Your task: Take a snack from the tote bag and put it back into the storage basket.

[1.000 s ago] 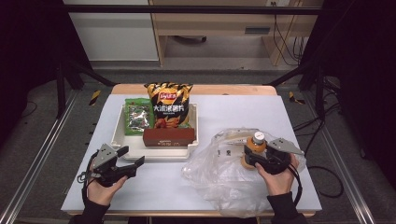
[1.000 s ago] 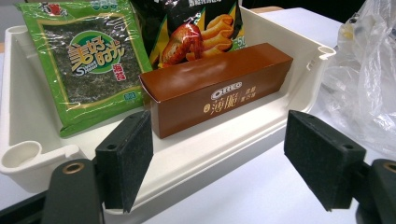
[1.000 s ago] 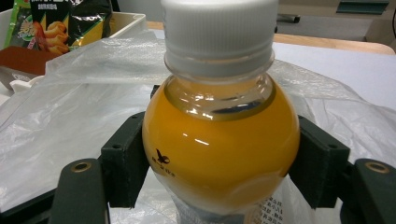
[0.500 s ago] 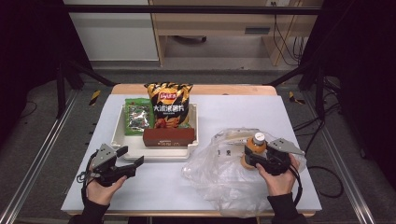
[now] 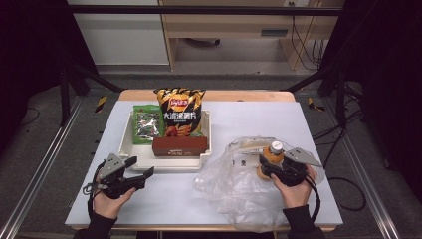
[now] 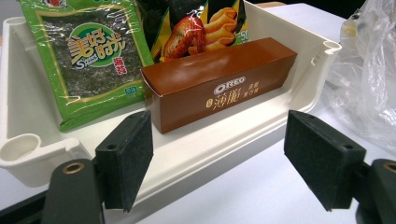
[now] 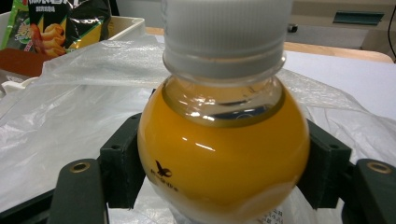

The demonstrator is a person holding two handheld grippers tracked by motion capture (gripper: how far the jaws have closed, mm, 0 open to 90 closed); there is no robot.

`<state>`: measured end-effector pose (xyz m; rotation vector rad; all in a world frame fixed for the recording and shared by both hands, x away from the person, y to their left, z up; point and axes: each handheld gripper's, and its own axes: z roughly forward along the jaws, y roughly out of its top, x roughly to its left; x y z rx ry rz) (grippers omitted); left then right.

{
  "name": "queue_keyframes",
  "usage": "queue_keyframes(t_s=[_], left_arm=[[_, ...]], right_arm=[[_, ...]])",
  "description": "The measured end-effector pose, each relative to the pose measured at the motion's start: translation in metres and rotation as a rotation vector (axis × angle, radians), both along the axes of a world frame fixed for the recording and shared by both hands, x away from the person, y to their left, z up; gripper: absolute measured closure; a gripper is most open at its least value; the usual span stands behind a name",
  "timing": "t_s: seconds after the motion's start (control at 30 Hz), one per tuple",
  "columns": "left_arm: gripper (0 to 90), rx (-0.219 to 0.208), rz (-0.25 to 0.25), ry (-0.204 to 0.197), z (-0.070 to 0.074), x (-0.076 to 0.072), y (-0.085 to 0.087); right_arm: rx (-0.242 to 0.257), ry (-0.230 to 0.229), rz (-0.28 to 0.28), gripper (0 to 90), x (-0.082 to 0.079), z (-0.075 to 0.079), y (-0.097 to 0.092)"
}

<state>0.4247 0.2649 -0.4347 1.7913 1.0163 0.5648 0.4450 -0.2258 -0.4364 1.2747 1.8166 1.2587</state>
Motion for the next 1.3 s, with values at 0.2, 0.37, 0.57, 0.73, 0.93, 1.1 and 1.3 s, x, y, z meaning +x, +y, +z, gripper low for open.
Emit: queue_keyframes(t_s=[0.2,0.37,0.57,0.73,0.93,1.1,1.3], left_arm=[[23.6,-0.004,0.002,0.001,0.0,0.0,0.0],[23.6,-0.002,0.0,-0.001,0.0,0.0,0.001],[23.6,-0.009,0.004,-0.002,0.001,0.0,0.002],[23.6,-0.009,0.004,-0.008,0.003,-0.001,0.002],[23.6,-0.016,0.005,-0.018,0.006,-0.002,0.004],[23.6,-0.019,0.004,-0.027,0.009,-0.003,0.004],[23.4,-0.026,0.005,-0.041,0.013,-0.004,0.008]], right_arm=[[0.012,0.007,-0.006,30.1,0.001,0.0,0.0],[-0.001,0.021,-0.006,30.3,0.0,0.002,0.001],[0.04,0.008,0.019,30.3,-0.007,0.015,0.0],[0.054,-0.029,0.048,30.3,-0.016,0.034,0.005],[0.073,-0.067,0.088,30.2,-0.025,0.058,0.012],[0.072,-0.085,0.154,30.3,-0.03,0.077,0.028],[0.069,-0.109,0.224,30.3,-0.029,0.096,0.054]])
